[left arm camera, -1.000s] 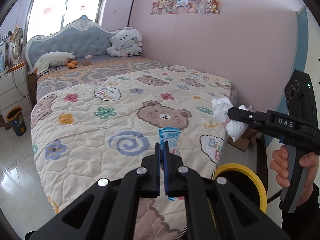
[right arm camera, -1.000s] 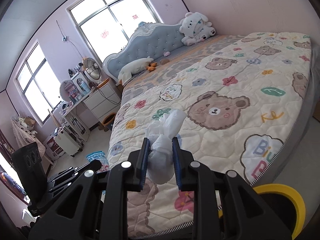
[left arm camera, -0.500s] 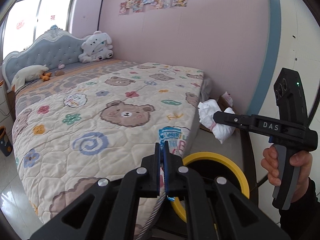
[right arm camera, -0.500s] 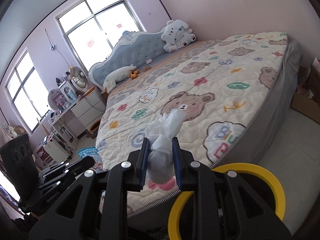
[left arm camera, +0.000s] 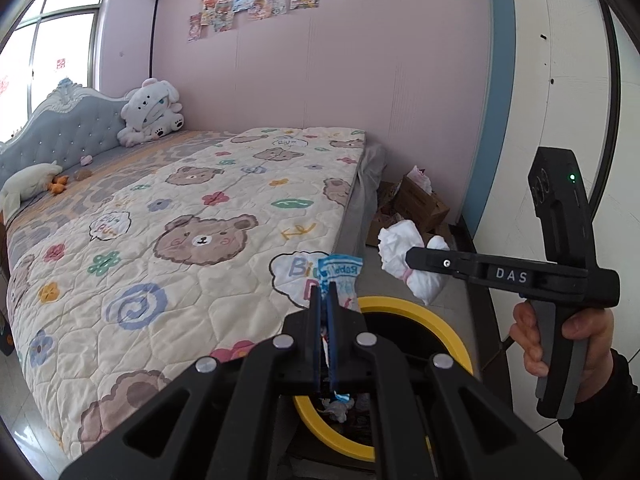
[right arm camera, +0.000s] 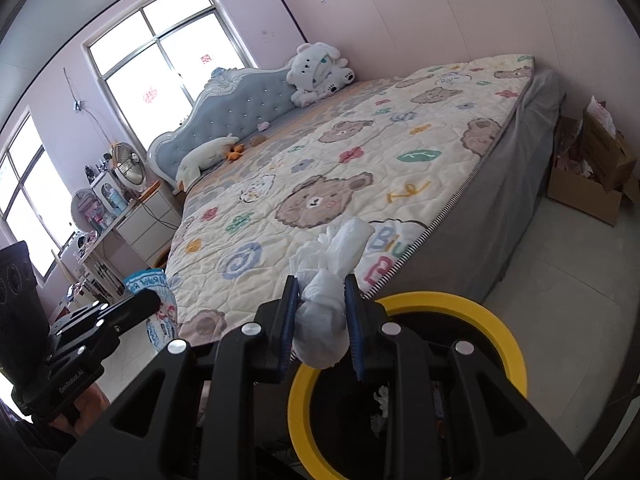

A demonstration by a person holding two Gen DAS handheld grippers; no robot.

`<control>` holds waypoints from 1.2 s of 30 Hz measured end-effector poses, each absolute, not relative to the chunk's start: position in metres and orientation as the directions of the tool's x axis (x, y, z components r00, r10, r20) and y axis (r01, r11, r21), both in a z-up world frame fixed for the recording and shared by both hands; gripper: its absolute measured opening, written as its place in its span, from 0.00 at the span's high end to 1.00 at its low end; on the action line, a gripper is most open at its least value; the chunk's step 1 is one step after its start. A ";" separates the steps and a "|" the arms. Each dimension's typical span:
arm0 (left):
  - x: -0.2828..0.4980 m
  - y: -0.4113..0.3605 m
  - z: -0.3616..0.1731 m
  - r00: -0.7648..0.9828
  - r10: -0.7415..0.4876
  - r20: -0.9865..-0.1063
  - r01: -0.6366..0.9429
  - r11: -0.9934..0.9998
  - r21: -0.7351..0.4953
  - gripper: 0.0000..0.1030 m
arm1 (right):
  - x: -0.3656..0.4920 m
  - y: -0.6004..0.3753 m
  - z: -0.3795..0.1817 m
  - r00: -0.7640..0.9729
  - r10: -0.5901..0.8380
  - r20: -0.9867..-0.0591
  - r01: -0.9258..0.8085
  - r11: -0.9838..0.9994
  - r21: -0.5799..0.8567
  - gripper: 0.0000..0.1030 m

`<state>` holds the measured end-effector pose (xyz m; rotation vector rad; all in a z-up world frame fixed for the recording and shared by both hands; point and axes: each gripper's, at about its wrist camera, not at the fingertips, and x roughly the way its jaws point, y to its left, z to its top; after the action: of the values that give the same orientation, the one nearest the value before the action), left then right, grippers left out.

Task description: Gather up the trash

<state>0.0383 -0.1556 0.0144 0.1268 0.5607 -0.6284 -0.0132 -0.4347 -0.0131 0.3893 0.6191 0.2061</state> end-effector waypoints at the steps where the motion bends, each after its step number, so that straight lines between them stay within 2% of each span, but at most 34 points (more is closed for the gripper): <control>1: 0.039 -0.159 0.013 0.661 -0.524 -0.537 0.594 0.803 -0.053 0.98 | -0.015 -0.437 -0.016 0.796 0.295 -0.528 -0.064 0.909 0.412 0.78; 11: 0.052 -0.189 -0.027 0.588 -0.528 -0.613 0.627 0.776 -0.068 0.98 | -0.010 -0.463 -0.065 0.737 0.285 -0.612 0.035 0.889 0.456 0.77; 19: 0.068 -0.196 -0.058 0.496 -0.549 -0.673 0.634 0.758 -0.151 0.97 | -0.004 -0.473 -0.097 0.698 0.293 -0.653 0.083 0.873 0.481 0.74; 20: 0.070 -0.196 -0.059 0.487 -0.557 -0.673 0.635 0.755 -0.165 0.91 | -0.005 -0.474 -0.098 0.698 0.292 -0.654 0.087 0.872 0.482 0.74; 22: 0.070 -0.195 -0.059 0.484 -0.563 -0.670 0.633 0.754 -0.176 0.73 | -0.006 -0.476 -0.099 0.700 0.284 -0.655 0.097 0.871 0.482 0.73; 23: 0.071 -0.194 -0.058 0.490 -0.565 -0.663 0.627 0.758 -0.182 0.59 | -0.007 -0.478 -0.099 0.702 0.280 -0.654 0.106 0.868 0.485 0.68; 24: 0.071 -0.191 -0.057 0.493 -0.573 -0.655 0.624 0.758 -0.193 0.53 | -0.009 -0.480 -0.098 0.705 0.279 -0.652 0.113 0.864 0.491 0.65; 25: 0.072 -0.189 -0.055 0.494 -0.577 -0.651 0.618 0.759 -0.204 0.52 | -0.009 -0.482 -0.098 0.706 0.278 -0.651 0.118 0.861 0.495 0.59; 26: 0.073 -0.186 -0.054 0.490 -0.581 -0.650 0.613 0.760 -0.218 0.50 | -0.009 -0.484 -0.097 0.708 0.271 -0.652 0.127 0.859 0.495 0.58; 31: 0.078 -0.164 -0.043 0.520 -0.576 -0.630 0.577 0.781 -0.239 0.47 | -0.007 -0.491 -0.084 0.727 0.231 -0.647 0.156 0.862 0.482 0.58; 36: 0.088 -0.120 -0.027 0.623 -0.509 -0.594 0.491 0.845 -0.211 0.47 | 0.014 -0.466 -0.059 0.750 0.200 -0.631 0.103 0.907 0.409 0.58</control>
<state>0.0883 -0.1197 -0.0271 -0.0289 0.6909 -0.5744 0.0142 -0.4655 -0.0595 0.4419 0.7268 0.0549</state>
